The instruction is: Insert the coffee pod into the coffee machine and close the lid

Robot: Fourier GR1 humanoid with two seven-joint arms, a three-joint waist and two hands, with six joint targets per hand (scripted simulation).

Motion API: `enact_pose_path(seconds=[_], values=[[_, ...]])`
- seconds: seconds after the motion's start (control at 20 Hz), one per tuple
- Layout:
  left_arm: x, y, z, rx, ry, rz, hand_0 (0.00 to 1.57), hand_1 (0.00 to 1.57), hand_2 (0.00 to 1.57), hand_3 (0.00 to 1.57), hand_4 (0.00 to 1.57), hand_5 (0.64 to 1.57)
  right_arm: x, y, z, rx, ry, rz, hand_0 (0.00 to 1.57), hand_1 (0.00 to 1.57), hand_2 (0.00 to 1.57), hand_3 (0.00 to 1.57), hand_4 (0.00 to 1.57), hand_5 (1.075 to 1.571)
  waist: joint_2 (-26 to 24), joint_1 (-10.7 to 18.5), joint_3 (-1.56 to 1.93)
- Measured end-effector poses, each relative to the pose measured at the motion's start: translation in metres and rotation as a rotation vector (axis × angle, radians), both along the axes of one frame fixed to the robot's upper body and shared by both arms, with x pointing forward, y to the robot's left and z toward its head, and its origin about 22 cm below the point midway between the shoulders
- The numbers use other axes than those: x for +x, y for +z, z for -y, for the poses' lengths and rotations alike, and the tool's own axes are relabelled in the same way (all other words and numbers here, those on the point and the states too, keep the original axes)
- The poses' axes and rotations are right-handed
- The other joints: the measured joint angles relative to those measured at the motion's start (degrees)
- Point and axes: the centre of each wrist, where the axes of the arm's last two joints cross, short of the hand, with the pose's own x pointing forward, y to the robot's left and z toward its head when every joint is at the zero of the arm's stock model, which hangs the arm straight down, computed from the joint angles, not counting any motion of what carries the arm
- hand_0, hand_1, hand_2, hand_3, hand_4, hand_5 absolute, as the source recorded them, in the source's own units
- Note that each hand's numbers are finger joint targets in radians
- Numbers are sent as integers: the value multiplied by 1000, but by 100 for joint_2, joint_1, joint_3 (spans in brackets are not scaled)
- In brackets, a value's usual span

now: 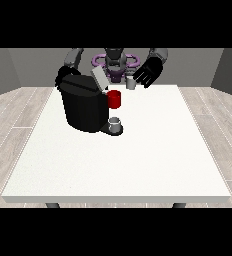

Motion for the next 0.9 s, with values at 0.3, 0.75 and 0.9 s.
enact_pose_path(seconds=[0.3, 0.75, 0.9], values=[[6, 34, -5, -18, 27, 44, 1284, 1284, 1340, 1276, 519, 1571, 2, 16, -5, -16, 26, 46, 0, 0, 0, 0, 511, 1571, 214, -307, -1], [10, 62, -3, -7, 30, 97, 1307, 1307, 1328, 1239, 487, 1571, 8, 37, -6, -37, 12, 96, 0, 0, 0, 0, 459, 1571, 530, -473, -1], [12, 62, 7, -2, 23, 82, 1283, 1283, 1314, 1222, 504, 1571, 11, 40, -3, -34, 1, 97, 0, 0, 0, 0, 526, 1571, 533, -444, 0]])
